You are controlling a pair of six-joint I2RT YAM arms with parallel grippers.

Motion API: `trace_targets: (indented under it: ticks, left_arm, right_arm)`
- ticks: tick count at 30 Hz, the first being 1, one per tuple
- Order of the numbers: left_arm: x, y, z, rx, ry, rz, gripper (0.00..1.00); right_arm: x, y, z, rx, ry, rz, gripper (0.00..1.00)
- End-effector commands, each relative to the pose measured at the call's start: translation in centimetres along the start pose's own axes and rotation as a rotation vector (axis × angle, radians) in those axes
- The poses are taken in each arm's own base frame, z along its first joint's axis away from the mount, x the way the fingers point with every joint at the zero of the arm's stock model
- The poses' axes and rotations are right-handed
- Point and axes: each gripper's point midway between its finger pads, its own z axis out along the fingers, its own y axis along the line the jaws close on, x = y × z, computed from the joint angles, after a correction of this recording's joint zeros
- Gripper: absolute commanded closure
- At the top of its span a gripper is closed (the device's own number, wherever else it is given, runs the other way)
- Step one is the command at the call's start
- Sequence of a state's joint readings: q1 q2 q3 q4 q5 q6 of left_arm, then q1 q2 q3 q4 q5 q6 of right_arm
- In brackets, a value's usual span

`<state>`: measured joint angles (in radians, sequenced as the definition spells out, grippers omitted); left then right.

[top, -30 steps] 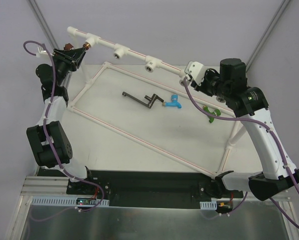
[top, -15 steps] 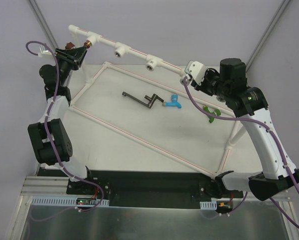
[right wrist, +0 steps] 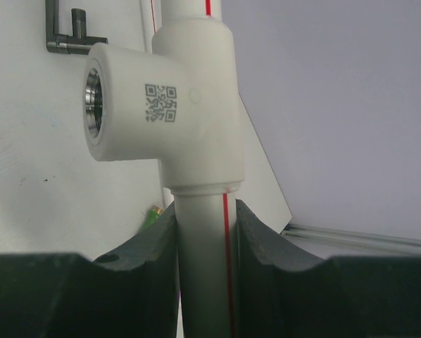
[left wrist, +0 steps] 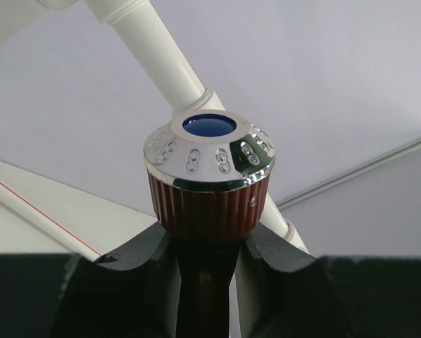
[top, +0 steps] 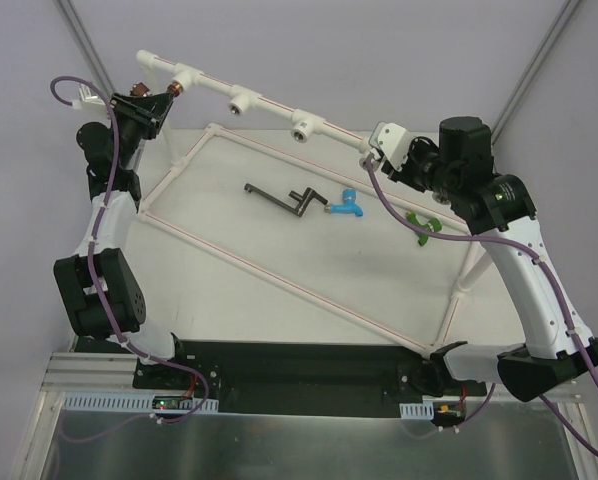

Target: Install the water faucets

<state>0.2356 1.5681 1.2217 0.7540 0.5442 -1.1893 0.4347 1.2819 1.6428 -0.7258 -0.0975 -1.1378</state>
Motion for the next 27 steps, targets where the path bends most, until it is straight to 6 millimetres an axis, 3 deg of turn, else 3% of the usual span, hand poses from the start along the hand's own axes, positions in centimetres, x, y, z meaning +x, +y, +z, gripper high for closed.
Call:
trace_targets:
  ticks: [1, 12, 27]
  left_arm:
    - [2.4, -4.2, 0.9, 0.107, 0.08, 0.053, 1.0]
    - [2.8, -4.0, 0.9, 0.097, 0.096, 0.106, 1.0]
    - [4.2, -2.5, 0.5, 0.06, 0.156, 0.331, 1.0]
  right_arm:
    - [0.3, 2.2, -0.5, -0.052, 0.023, 0.066, 0.98]
    - [0.2, 2.3, -0.4, -0.056, 0.02, 0.064, 0.98]
    - [0.2, 2.4, -0.6, -0.062, 0.017, 0.059, 0.98]
